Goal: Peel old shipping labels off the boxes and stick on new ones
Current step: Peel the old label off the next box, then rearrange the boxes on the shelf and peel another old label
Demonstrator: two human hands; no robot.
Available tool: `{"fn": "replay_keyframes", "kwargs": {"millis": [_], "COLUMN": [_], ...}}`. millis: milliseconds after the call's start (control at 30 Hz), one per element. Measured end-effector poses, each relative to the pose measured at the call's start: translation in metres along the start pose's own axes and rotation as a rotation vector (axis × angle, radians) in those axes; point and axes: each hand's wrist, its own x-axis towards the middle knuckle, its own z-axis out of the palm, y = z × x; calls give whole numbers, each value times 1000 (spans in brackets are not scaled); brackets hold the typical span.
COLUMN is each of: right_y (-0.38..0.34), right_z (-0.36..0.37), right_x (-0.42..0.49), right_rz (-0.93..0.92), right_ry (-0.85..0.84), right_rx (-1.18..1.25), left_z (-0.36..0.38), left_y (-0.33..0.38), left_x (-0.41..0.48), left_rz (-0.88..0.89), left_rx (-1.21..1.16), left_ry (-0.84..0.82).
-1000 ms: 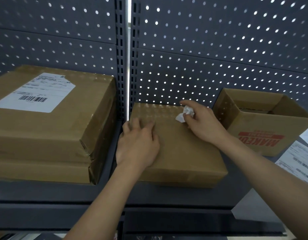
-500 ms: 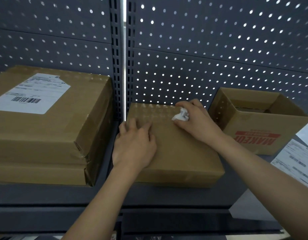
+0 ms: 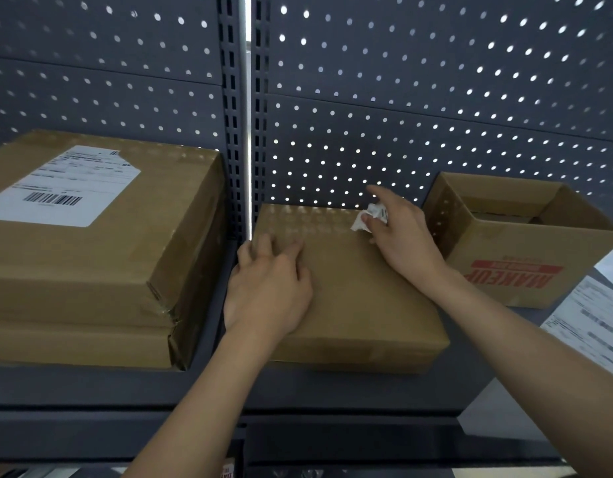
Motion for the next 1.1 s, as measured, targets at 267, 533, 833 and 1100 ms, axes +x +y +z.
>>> {"fn": "replay_keyframes", "kwargs": {"millis": [267,533,833,1100], "right_y": [-14,-25,-27,-26], "right_z": [-9,-11,-25,-57], "right_x": [6,-10,-32,-58], "right_rz": [-46,3,187,116], "right_ry": [53,5,-133,-160], "right_rx": [61,133,295,293], "left_z": [1,1,-3,-17], "left_y": [0,-3,-7,2], "left_x": [0,1,1,-6], "left_rz": [-1,18,35,276], "left_rx": [4,7,-54,-93], "left_ry": [13,-7,-16,180]}}
